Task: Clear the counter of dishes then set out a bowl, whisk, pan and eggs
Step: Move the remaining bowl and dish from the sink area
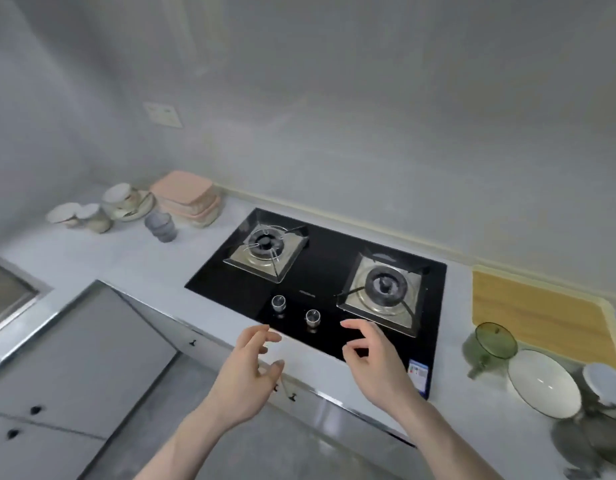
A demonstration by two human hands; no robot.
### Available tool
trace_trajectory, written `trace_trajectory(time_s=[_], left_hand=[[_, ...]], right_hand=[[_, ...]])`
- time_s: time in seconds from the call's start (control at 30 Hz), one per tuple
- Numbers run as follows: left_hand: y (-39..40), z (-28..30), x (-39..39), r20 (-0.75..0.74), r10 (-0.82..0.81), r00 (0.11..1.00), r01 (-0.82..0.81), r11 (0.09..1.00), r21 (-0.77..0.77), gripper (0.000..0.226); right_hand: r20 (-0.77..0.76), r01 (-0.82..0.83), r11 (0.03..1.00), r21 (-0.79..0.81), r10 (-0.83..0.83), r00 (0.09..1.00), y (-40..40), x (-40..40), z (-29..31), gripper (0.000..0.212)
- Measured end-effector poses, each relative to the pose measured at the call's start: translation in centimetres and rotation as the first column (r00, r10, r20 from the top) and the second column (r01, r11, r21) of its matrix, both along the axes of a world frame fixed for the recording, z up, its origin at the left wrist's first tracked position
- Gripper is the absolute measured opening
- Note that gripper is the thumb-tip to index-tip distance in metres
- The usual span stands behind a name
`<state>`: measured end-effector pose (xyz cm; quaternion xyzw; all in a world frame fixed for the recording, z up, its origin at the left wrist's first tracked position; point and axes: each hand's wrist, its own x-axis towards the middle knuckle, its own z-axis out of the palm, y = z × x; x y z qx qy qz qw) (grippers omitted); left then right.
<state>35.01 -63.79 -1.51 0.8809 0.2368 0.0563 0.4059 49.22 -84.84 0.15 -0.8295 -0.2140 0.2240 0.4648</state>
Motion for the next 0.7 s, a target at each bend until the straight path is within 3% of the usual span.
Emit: trace_trajectory(time_s=[0.33, 0.7], left_hand=[[16.5, 1.2, -19.0, 0.027, 0.338, 0.941, -0.339, 0.939, 0.061, 0.033], [24.1, 1.6, -30.9, 0.061, 0.605, 0.794, -0.607, 0.794, 0.03, 0.028]], right_hand=[[0.033, -0.299, 0.954, 0.012, 0.299, 0.954, 19.4, -10.4, 0.9, 0.034], [0.041, -0.568, 0.822, 0.035, 0.567, 0.823, 34.5, -18.1, 2.6, 0.035]])
